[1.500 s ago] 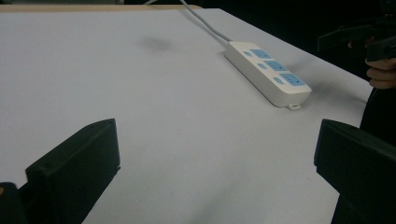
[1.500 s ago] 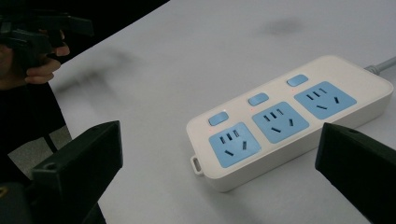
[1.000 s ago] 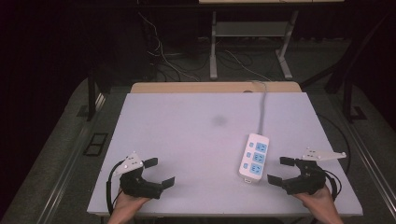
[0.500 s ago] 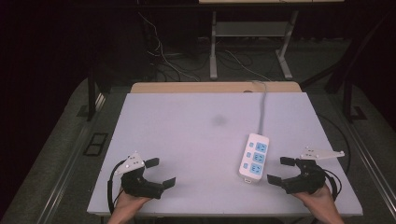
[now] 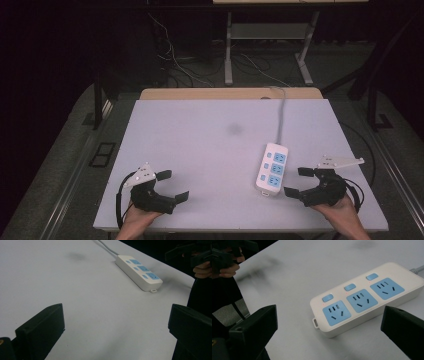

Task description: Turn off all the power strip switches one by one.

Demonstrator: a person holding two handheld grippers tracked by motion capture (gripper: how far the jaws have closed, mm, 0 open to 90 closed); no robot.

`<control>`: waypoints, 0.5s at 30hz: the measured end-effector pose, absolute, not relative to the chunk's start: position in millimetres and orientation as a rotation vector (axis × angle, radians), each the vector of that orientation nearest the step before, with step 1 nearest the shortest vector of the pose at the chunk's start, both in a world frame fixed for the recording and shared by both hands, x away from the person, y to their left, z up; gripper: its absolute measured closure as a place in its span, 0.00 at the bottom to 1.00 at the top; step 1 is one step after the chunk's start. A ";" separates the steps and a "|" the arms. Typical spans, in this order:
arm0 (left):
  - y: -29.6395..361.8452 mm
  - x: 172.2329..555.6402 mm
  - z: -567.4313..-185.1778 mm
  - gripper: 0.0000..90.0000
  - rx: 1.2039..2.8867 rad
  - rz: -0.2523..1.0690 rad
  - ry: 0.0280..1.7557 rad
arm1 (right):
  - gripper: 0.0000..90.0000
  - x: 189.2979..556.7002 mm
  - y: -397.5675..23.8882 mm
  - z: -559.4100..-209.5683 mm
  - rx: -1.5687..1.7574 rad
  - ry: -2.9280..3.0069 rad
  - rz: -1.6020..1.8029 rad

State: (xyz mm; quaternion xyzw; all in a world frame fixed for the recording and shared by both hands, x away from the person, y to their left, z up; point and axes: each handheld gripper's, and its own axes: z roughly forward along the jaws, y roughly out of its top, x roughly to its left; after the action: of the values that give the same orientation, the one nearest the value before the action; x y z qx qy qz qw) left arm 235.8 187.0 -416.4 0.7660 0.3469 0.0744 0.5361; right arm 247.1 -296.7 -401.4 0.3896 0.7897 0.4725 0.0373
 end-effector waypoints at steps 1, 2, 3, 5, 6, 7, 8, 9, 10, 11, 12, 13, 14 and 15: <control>186.9 235.8 -416.5 0.00 1.823 0.177 0.826 | 0.01 248.6 -295.9 -398.3 1.188 2.433 1.445; 186.9 235.9 -416.5 0.00 1.823 0.177 0.827 | 0.01 249.3 -295.2 -396.9 1.185 2.438 1.441; 186.9 236.0 -416.5 0.00 1.822 0.177 0.829 | 0.01 250.3 -294.2 -395.7 1.179 2.446 1.437; 187.2 236.1 -416.6 0.00 1.823 0.177 0.829 | 0.01 252.2 -292.0 -393.6 1.164 2.462 1.426; 187.3 236.1 -416.6 0.00 1.824 0.177 0.829 | 0.01 253.1 -290.6 -392.7 1.163 2.468 1.421; 187.4 236.1 -416.7 0.00 1.825 0.178 0.829 | 0.01 254.4 -289.6 -392.0 1.153 2.475 1.415; 187.5 236.1 -416.7 0.00 1.824 0.177 0.830 | 0.01 255.7 -288.4 -391.4 1.149 2.483 1.410; 187.5 236.1 -416.8 0.00 1.823 0.177 0.830 | 0.01 257.1 -287.2 -390.8 1.146 2.491 1.407; 187.6 236.1 -416.8 0.00 1.823 0.178 0.830 | 0.01 258.4 -286.0 -390.2 1.141 2.499 1.402; 187.6 235.9 -416.7 0.00 1.822 0.177 0.831 | 0.01 259.7 -284.7 -389.4 1.138 2.507 1.394; 187.7 236.1 -416.8 0.00 1.822 0.176 0.832 | 0.01 260.9 -283.3 -388.4 1.133 2.514 1.389; 187.7 236.1 -416.8 0.00 1.822 0.176 0.832 | 0.01 262.0 -282.0 -387.2 1.128 2.522 1.384; 187.7 236.0 -416.8 0.00 1.821 0.177 0.833 | 0.01 263.2 -280.7 -386.0 1.122 2.527 1.381; 187.8 236.0 -416.8 0.00 1.821 0.175 0.833 | 0.01 264.4 -279.4 -384.8 1.115 2.532 1.378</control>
State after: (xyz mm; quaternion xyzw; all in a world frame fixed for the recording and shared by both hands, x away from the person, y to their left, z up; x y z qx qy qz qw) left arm 236.0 187.8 -416.8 0.7647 0.3498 0.0735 0.5361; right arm 264.4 -279.4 -384.8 0.3606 0.8189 0.4458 0.0254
